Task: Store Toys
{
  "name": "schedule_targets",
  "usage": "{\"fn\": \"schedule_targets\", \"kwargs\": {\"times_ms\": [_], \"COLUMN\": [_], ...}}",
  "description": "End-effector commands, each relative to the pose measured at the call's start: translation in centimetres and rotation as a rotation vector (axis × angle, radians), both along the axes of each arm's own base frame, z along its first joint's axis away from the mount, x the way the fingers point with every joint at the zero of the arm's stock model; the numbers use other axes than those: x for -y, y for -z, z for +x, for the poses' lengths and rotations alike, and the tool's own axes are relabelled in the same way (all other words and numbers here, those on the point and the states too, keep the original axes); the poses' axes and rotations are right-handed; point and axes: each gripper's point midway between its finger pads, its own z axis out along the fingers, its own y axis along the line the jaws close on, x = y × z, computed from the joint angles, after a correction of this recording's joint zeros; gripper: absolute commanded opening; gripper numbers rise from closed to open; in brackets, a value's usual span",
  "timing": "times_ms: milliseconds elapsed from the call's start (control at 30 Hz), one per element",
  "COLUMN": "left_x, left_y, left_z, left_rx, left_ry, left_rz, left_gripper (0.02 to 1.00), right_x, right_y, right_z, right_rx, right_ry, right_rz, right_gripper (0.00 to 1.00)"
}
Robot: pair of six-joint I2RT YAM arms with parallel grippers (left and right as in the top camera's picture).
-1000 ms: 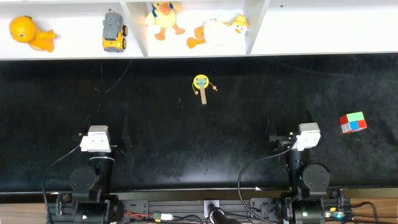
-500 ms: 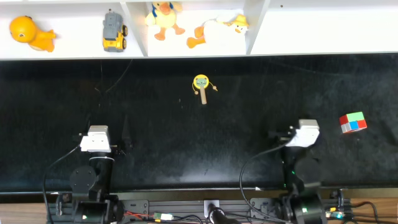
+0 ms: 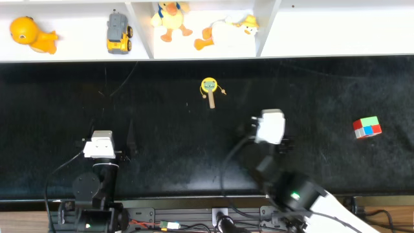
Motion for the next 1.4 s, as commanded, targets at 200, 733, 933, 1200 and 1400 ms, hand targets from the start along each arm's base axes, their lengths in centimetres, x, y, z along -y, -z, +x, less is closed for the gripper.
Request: {"fn": "schedule_targets", "kwargs": {"times_ms": [200,733,933,1200,1400], "left_x": [-0.2,-0.2,-0.2,-0.2,-0.2], "left_y": [0.0,0.0,0.0,0.0,0.0], "left_z": [0.0,0.0,0.0,0.0,0.0], "left_rx": [0.007,0.007,0.007,0.007,0.007], "left_ry": [-0.006,-0.006,-0.006,-0.006,-0.006], "left_rz": [0.016,0.016,0.016,0.016,0.016], "left_gripper": [0.998,0.998,0.998,0.998,0.998], "right_x": [-6.4,-13.1,-12.8,-13.0,-13.6], "right_y": [0.6,4.9,7.4,9.3,10.1], "right_z": [2.5,6.4,8.2,10.1,10.6], "right_rx": [-0.156,-0.356,-0.428,-0.460,-0.523], "right_ry": [0.045,0.058,0.155,0.123,0.010], "right_rz": [0.060,-0.058,0.049,0.064,0.025], "right_gripper": [0.996,0.996,0.993,0.996,1.000]}}
